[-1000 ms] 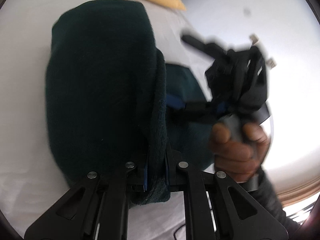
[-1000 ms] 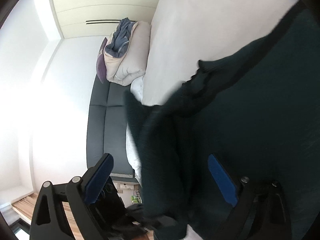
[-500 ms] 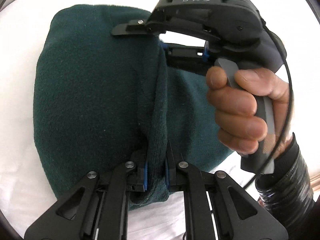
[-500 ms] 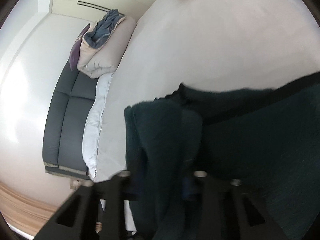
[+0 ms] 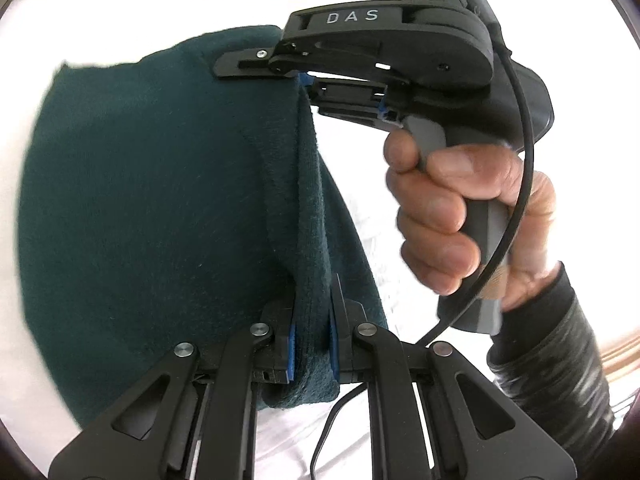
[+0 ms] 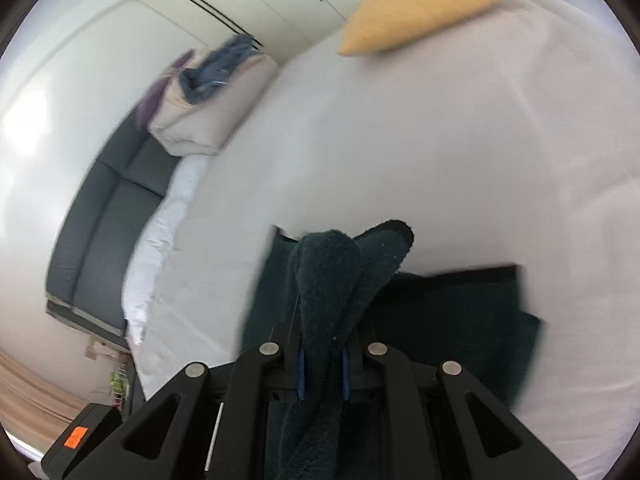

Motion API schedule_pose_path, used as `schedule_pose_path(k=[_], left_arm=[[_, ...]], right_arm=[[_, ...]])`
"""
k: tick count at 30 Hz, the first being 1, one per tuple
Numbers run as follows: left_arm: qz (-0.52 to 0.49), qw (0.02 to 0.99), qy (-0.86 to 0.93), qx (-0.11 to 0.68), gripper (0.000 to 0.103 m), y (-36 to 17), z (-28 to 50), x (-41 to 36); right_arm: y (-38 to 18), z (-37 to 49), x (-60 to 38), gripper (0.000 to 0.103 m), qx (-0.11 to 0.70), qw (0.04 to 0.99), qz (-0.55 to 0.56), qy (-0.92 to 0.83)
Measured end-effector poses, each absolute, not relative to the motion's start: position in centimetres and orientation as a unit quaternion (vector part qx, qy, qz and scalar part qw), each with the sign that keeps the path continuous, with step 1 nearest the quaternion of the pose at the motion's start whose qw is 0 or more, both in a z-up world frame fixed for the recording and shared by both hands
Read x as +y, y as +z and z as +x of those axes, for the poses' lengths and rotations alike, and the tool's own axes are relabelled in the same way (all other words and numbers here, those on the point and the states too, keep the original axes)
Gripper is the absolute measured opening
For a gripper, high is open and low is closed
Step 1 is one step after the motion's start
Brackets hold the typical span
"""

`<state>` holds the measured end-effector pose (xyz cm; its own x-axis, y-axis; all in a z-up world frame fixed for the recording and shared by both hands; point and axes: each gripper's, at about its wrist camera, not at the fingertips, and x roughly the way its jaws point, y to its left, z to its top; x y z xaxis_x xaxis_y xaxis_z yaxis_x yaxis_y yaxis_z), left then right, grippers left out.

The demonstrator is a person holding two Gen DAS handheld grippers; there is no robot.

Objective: Fold small clothes

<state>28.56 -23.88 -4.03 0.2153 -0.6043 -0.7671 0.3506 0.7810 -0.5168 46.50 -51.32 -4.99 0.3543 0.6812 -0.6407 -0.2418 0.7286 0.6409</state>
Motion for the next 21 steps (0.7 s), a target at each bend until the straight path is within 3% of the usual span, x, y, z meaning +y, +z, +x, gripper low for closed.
schedule_pose_path(k=[6,15,21], left_arm=[[-0.103,0.765,-0.299,0.561,0.010,-5.8,29.3,-25.6],[-0.090,0.776,-0.296,0.550,0.010,-2.3,28.2,-28.0],[-0.109,0.766,-0.298,0.559,0.022,-1.6,27.0,-25.5]], right_arm=[[-9.9,46.2,-55.9,0.014,0.519,0.775,0.256,0.255],[-8.4,46.7,-56.4,0.014,0.510,0.789,0.238,0.248],[-10.8,46.9,-57.6,0.020,0.533,0.760,0.279,0.248]])
